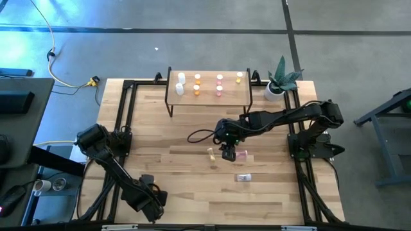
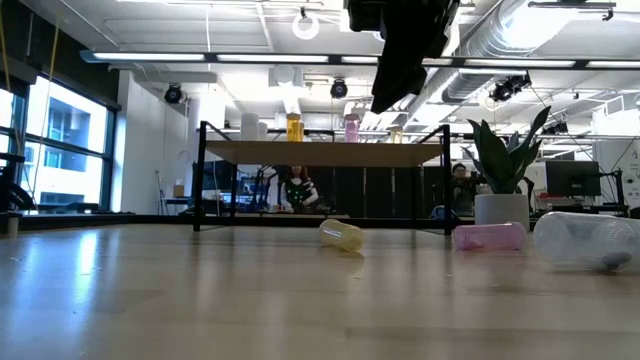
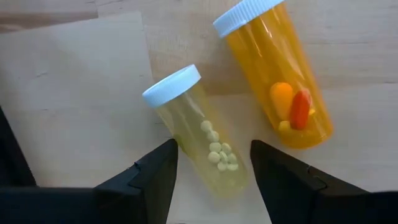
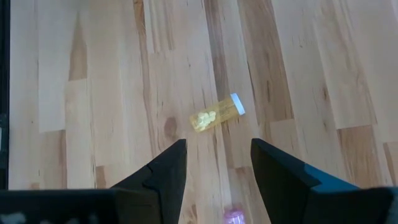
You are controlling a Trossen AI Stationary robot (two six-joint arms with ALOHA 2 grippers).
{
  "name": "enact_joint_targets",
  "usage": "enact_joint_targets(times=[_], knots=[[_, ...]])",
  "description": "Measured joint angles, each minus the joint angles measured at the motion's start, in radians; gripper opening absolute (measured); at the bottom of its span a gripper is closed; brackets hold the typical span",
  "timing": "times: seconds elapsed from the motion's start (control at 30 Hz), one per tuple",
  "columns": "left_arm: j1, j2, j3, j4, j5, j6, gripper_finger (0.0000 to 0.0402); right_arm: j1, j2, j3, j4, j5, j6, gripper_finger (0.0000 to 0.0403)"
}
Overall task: Pick and place medicine bottles onto shelf by color
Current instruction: Put the bottom yellow pill bottle aligned with the other yellow pill bottle on the shelf
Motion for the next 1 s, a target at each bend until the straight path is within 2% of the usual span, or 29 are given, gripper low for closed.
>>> enact_joint_targets(times=[0.47, 0.77, 1.0], knots=[[0.001, 0.002, -0.002, 0.014, 0.016, 0.016, 0.0098, 0.000, 0.000, 0.000, -0.008, 0.000, 0.001, 0.0169], [0.004, -0.013, -0.006, 0.014, 0.032, 0.015, 0.0094, 0.000, 0.000, 0.000, -0.008, -0.022, 0.000, 0.0169], [0.006, -0.081, -0.006, -0.065, 0.025, 0.016, 0.0093, 0.000, 0.000, 0.000, -0.008, -0.023, 0.000, 0.0169]])
